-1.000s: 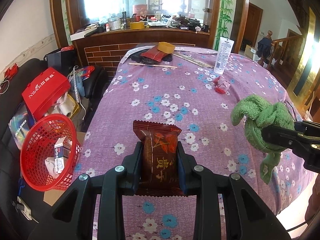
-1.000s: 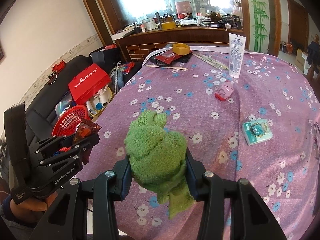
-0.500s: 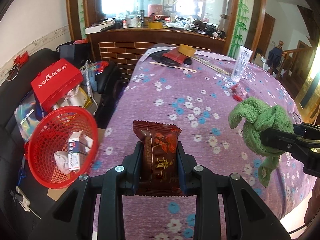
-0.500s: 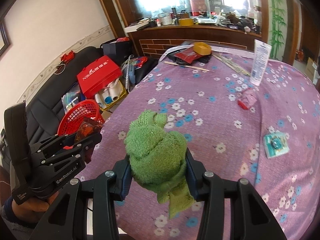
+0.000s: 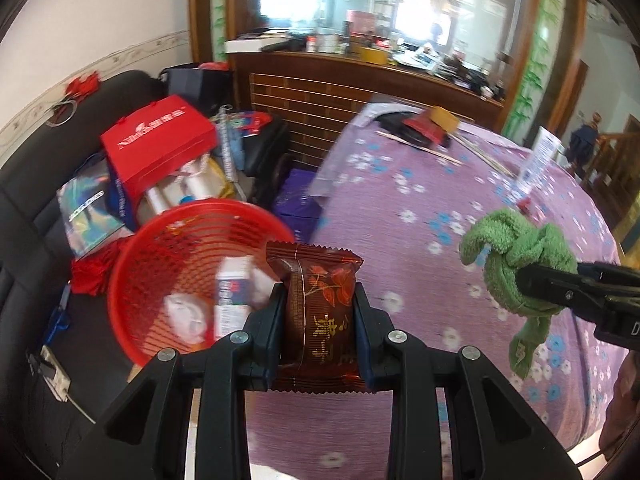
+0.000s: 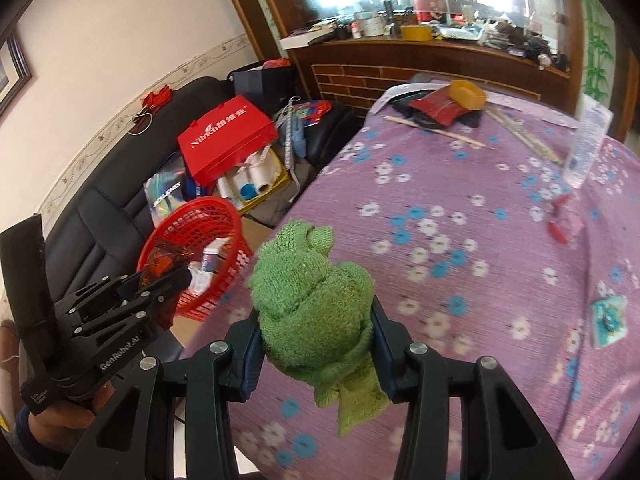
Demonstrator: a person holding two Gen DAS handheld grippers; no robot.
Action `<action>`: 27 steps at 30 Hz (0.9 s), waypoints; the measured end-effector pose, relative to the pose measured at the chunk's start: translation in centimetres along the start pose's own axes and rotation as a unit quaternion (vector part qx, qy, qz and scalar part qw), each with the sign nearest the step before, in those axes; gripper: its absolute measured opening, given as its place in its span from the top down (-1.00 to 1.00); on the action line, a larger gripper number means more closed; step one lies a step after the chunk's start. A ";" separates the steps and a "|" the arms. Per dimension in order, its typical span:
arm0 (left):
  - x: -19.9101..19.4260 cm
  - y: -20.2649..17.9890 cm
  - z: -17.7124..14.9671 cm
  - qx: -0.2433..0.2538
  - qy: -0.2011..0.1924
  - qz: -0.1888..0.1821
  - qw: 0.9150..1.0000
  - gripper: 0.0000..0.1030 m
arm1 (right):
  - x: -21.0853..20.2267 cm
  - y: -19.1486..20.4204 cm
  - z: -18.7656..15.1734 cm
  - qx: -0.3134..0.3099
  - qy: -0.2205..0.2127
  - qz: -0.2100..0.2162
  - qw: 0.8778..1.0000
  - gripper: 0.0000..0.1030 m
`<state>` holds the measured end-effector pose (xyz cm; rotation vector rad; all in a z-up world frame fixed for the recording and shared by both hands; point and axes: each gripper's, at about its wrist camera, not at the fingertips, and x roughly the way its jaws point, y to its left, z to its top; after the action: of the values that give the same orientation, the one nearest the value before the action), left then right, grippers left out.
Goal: Collect trash
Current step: 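Carry the red snack packet and green towel over the red basket with both grippers, then open both grippers to drop the snack packet and towel into the basket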
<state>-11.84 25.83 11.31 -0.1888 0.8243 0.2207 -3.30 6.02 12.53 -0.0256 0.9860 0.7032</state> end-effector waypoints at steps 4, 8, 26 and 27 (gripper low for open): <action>-0.2 3.7 0.5 -0.027 -0.003 0.017 0.999 0.43 | 1.9 2.4 1.6 -0.002 0.006 0.024 1.000 0.02; 0.1 7.1 0.7 -0.053 0.001 0.032 0.998 0.43 | 3.7 4.7 3.4 -0.002 0.011 0.046 0.999 0.01; 1.1 14.0 2.2 -0.100 0.005 0.046 0.994 0.43 | 12.1 11.2 8.1 0.049 0.053 0.121 0.990 -0.07; 1.4 14.0 2.3 -0.100 0.007 0.045 0.994 0.43 | 12.5 11.3 8.2 0.053 0.056 0.122 0.990 -0.11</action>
<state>-13.06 40.05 10.64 -0.3411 0.8258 0.3877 1.05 24.19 10.82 0.1519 1.1443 0.8799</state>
